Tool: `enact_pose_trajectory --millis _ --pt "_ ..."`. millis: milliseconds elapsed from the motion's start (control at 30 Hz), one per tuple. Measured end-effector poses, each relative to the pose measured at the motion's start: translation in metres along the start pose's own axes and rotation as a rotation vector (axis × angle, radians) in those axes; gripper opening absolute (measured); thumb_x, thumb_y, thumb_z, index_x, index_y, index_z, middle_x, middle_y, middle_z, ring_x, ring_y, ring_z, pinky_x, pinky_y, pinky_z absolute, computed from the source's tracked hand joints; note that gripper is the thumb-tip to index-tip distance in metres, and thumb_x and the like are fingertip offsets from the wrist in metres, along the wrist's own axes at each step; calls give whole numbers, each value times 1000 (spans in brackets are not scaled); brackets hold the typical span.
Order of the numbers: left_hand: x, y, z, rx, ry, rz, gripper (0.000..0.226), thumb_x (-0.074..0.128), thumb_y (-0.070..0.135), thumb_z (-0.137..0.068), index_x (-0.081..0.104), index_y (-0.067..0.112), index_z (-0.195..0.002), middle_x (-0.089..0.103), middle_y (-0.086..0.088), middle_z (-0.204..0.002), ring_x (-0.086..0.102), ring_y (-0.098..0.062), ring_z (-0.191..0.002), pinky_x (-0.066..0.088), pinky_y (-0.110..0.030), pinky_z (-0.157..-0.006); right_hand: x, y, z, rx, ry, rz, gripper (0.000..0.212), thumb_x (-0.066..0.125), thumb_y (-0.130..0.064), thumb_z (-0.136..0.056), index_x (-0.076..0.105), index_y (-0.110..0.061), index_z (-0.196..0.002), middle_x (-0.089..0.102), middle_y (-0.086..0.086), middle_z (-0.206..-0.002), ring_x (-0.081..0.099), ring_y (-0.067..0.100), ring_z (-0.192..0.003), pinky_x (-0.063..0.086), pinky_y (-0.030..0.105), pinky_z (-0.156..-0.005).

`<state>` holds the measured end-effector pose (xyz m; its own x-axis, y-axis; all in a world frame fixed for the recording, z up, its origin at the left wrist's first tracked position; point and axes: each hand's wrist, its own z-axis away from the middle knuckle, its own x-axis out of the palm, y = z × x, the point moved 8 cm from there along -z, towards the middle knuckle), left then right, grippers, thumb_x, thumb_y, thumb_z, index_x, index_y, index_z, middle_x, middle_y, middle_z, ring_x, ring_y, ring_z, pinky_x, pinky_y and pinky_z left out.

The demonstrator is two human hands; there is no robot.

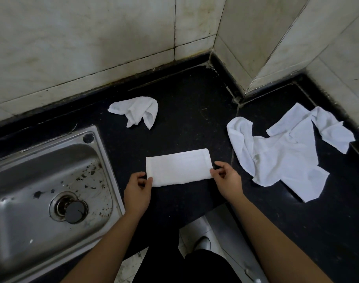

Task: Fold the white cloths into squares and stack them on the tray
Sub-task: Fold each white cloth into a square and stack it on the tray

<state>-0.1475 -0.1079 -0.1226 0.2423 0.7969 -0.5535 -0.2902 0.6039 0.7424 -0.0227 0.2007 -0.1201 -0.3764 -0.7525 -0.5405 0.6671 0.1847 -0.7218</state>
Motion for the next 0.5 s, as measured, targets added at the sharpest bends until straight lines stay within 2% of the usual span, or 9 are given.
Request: enact_pose_trajectory --millis 133,267,333,400,500 --pt "1 -2 -2 28 -8 -17 30 68 30 -91 56 22 -118 65 6 -86 63 -12 -80 49 -31 -70 0 0 -2 -3 -3 -17 37 69 -32 -92 61 -24 -127 68 -6 -88 61 1 -83 43 12 -71" --pt "5 -5 -5 92 -29 -142 30 68 30 -91 57 20 -118 63 8 -82 62 -18 -83 55 -42 -75 2 3 -6 -26 -9 78 37 68 -32 -93 60 -22 -128 65 -9 -85 62 6 -84 53 29 -83" --pt "5 -3 -3 116 -42 -184 32 67 32 -92 57 20 -119 62 9 -83 60 -20 -87 54 -44 -76 4 -2 -6 -65 -29 165 37 65 -32 -95 58 -20 -129 63 -9 -87 61 10 -84 53 32 -81" --pt "3 3 3 189 -22 -263 37 66 35 -92 57 18 -123 61 6 -93 56 -19 -94 52 -41 -79 3 -8 -1 -167 -4 311 39 62 -33 -97 56 -18 -132 60 -3 -99 60 15 -87 53 35 -77" --pt "0 31 11 529 55 -487 40 65 36 -92 59 13 -124 57 -7 -116 51 -25 -105 49 -41 -86 5 -32 11 -535 100 553 40 64 -29 -94 58 -14 -131 57 7 -111 60 24 -90 55 41 -72"
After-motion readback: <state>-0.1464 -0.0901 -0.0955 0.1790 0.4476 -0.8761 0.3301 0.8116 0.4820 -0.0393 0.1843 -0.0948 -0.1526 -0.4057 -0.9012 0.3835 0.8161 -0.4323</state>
